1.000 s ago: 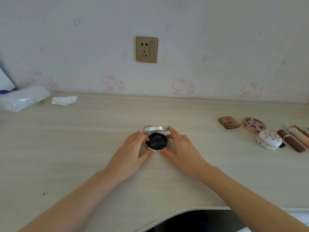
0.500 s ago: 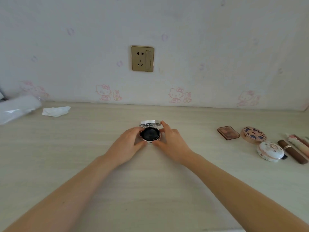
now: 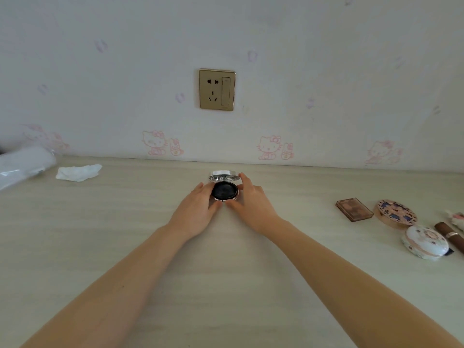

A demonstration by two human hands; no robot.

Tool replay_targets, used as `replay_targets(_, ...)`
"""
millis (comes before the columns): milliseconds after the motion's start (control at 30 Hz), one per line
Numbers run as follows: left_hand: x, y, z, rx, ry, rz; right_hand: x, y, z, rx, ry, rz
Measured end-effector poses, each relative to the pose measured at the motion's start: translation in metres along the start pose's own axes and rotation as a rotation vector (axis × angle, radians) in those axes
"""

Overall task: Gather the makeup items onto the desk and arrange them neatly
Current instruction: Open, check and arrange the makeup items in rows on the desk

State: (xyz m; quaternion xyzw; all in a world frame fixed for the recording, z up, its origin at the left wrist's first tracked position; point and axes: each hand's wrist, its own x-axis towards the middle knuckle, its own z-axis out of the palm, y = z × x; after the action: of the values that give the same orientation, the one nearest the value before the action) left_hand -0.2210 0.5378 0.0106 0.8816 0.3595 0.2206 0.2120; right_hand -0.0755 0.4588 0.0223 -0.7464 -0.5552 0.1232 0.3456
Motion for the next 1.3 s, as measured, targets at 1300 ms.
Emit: replay_targets(1300, -0.045, 0.082, 0.019, 0.04, 0.077, 0.069, -0.1, 0.033, -0.104, -0.452, -0.106, 0.014)
